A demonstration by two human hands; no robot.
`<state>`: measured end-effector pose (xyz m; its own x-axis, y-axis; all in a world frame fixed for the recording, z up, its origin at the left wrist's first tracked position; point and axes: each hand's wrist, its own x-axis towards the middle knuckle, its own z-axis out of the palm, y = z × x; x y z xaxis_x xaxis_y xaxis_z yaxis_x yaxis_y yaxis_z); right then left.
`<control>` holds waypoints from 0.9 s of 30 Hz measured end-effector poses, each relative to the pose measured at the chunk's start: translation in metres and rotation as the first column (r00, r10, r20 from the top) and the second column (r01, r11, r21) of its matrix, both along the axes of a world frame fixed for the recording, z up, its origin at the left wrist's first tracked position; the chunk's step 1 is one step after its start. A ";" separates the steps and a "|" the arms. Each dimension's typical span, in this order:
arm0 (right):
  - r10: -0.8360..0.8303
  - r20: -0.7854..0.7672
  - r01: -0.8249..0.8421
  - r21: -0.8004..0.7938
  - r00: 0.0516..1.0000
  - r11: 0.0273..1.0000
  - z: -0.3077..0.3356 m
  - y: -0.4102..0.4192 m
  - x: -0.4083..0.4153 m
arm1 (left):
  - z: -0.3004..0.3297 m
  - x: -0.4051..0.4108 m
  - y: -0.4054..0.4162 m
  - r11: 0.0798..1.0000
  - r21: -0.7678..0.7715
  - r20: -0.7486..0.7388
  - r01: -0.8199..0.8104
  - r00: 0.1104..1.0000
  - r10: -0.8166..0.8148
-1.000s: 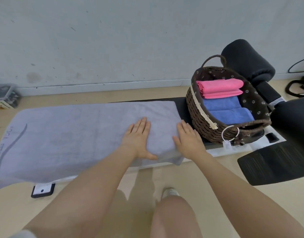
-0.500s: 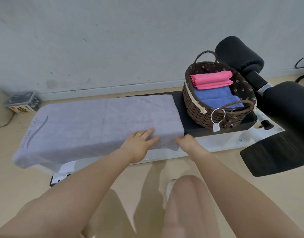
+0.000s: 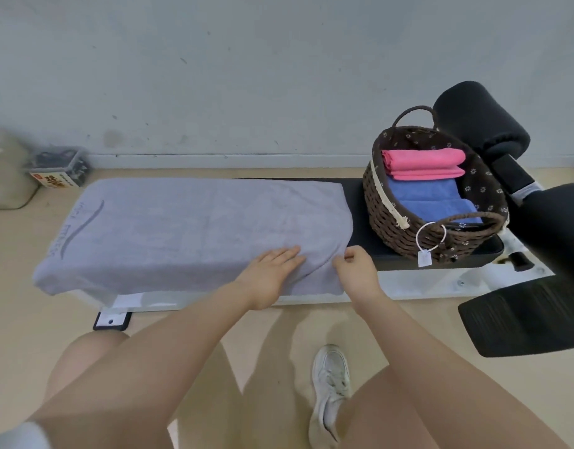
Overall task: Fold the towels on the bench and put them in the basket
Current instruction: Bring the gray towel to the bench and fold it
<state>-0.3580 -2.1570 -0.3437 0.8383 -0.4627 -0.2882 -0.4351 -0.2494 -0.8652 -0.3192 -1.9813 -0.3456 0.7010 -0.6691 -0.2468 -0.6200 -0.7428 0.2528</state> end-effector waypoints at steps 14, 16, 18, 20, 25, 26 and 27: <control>0.367 0.194 -0.383 0.050 0.910 0.922 0.063 0.231 0.096 | 0.020 0.034 0.199 0.600 -0.612 -0.127 -0.515 0.813 0.569; 0.429 0.193 -0.447 0.056 0.882 0.893 0.057 0.277 0.108 | 0.018 0.031 0.234 0.458 -0.655 -0.149 -0.601 0.697 0.702; 0.473 0.201 -0.493 0.061 0.858 0.868 0.049 0.317 0.115 | 0.012 0.028 0.264 0.284 -0.664 -0.177 -0.692 0.514 0.839; 0.519 0.202 -0.540 0.062 0.830 0.839 0.040 0.349 0.121 | 0.000 0.030 0.290 0.085 -0.636 -0.259 -0.767 0.316 0.913; 0.625 0.152 -0.641 0.089 0.765 0.763 0.010 0.386 0.129 | -0.049 0.038 0.336 -0.219 -0.468 -0.551 -0.856 0.089 0.830; 0.655 0.128 -0.666 0.075 0.745 0.743 0.003 0.386 0.129 | -0.059 0.037 0.341 -0.265 -0.418 -0.591 -0.869 0.038 0.806; 0.687 0.108 -0.694 0.049 0.718 0.718 -0.002 0.385 0.129 | -0.067 0.036 0.344 -0.299 -0.357 -0.622 -0.885 -0.014 0.783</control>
